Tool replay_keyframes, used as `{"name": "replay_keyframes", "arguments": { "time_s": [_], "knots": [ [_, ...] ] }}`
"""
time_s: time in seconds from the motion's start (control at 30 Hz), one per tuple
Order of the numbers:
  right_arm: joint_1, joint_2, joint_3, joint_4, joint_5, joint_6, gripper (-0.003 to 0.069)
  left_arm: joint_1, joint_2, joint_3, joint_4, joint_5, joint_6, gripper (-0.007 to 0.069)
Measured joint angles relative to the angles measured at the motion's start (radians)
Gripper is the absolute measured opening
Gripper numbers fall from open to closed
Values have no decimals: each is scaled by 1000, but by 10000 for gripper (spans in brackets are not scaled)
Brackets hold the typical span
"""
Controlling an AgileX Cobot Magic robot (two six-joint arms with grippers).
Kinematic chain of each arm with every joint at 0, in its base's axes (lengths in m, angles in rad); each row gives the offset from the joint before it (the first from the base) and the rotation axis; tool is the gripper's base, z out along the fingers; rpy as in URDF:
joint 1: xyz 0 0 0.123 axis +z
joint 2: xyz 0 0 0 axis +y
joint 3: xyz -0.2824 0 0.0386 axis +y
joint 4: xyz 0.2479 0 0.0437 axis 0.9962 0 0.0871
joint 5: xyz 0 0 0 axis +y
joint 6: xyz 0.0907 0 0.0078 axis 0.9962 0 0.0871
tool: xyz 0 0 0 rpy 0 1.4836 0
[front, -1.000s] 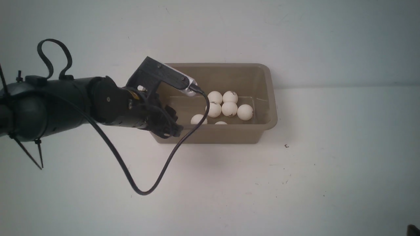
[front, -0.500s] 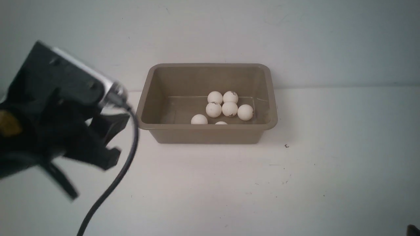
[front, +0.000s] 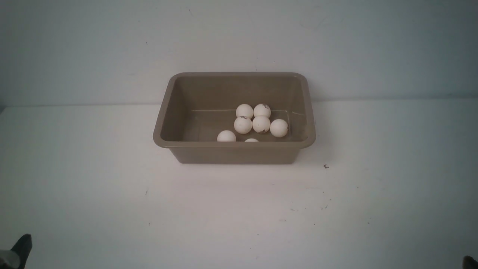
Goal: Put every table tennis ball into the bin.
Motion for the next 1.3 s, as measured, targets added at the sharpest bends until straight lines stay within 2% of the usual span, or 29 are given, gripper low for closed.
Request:
{"name": "replay_keyframes", "arguments": {
  "time_s": [0.23,0.73,1.3],
  "knots": [
    [-1,0,0,0,0,-1,472,26,-121,92,1,25,-28,342],
    [-1,0,0,0,0,-1,472,26,-236,98,78,142,-78,342],
    [-1,0,0,0,0,-3,472,26,-241,98,79,156,-78,342]
  ]
}}
